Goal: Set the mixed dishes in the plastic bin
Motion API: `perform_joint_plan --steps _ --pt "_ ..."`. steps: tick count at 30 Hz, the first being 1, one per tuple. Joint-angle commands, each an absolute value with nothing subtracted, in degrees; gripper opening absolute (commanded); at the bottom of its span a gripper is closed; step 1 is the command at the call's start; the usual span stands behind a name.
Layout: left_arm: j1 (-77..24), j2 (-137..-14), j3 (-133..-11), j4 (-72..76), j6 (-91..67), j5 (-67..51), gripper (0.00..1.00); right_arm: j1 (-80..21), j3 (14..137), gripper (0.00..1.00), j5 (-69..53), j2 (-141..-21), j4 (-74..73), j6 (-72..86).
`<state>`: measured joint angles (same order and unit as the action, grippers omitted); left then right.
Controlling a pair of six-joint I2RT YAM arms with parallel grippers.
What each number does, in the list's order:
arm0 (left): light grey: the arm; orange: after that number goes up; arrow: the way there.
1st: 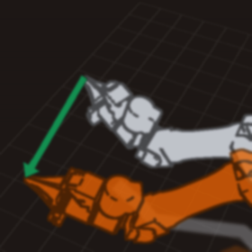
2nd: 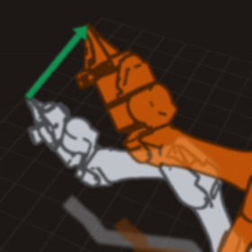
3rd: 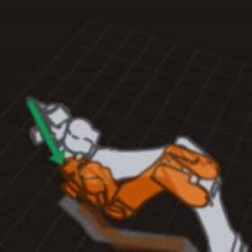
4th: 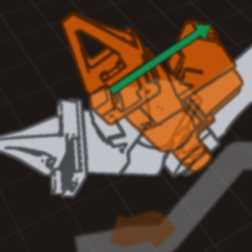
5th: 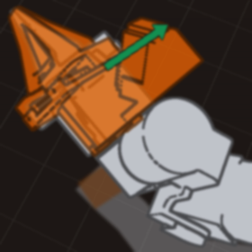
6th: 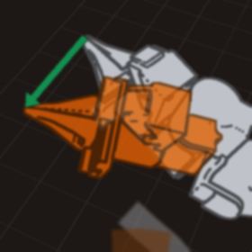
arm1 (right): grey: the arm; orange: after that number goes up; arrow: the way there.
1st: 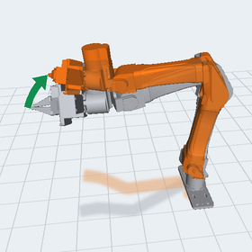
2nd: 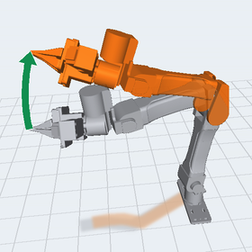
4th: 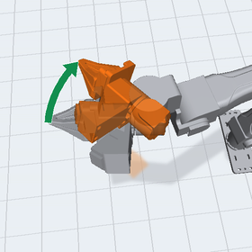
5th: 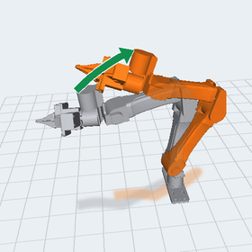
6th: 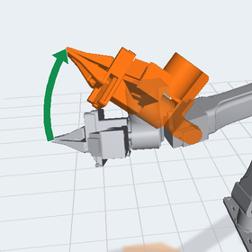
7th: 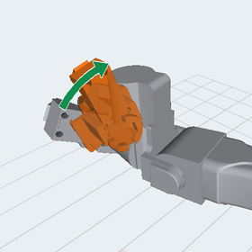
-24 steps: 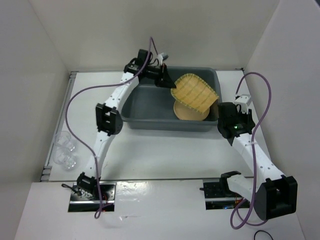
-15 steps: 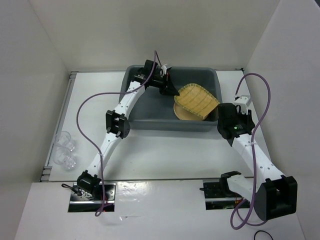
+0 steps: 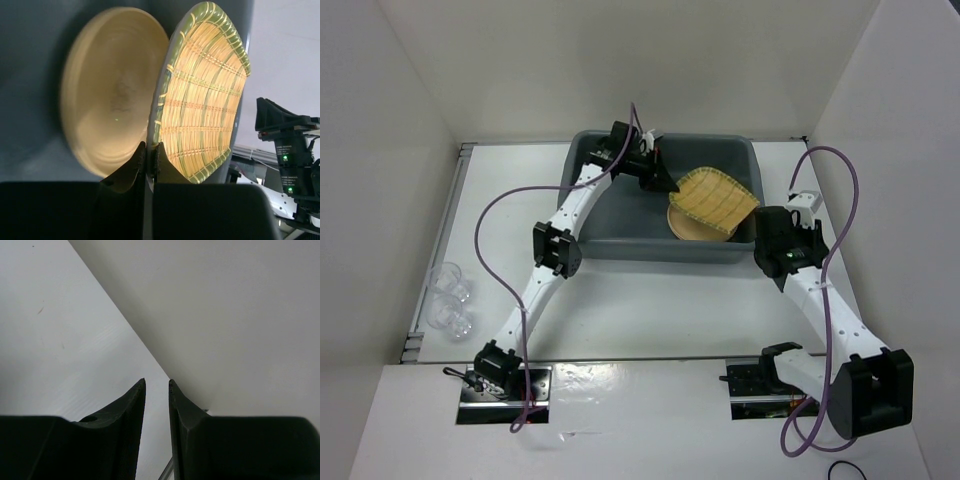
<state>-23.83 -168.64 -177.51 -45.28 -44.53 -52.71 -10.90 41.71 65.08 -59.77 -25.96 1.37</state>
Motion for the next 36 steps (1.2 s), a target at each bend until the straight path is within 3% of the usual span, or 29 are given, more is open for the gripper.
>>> perform_joint_plan --steps 1,12,27,28,30,31,32,36 --pt "-20.92 -169.98 -179.82 -44.82 -42.81 -52.65 0.0 -11.25 41.66 0.3 66.01 -60.21 -22.94 2.02" --pt "-17.14 -170.07 -179.82 -40.34 -45.52 -57.22 0.0 -11.25 41.66 0.3 66.01 -61.79 -22.94 2.02" --pt "-23.47 -176.22 -179.82 -41.04 -45.36 -57.58 0.03 -11.25 41.66 0.3 66.01 -62.84 -22.94 2.02" --pt "-23.47 -176.22 -179.82 -42.7 -44.83 -57.57 0.09 -11.25 41.66 0.3 66.01 -62.84 -22.94 2.02" --pt "-23.47 -175.7 -179.82 -44.2 -43.68 -55.38 0.35 -11.25 41.66 0.3 66.01 -62.84 -22.94 2.02" --pt "-23.47 -175.69 -179.82 -44.73 -42.9 -55.37 0.58 -11.25 41.66 0.3 66.01 -62.84 -22.94 2.02" --pt "-23.47 -174.91 -179.82 -45.26 -42.89 -54.85 0.99 -11.25 41.66 0.3 66.01 -62.84 -22.94 2.02" --pt "-22.24 -168.24 -179.82 -44.74 -43.41 -51.0 0.99 -11.25 41.66 0.3 65.48 -62.84 -22.94 2.02"
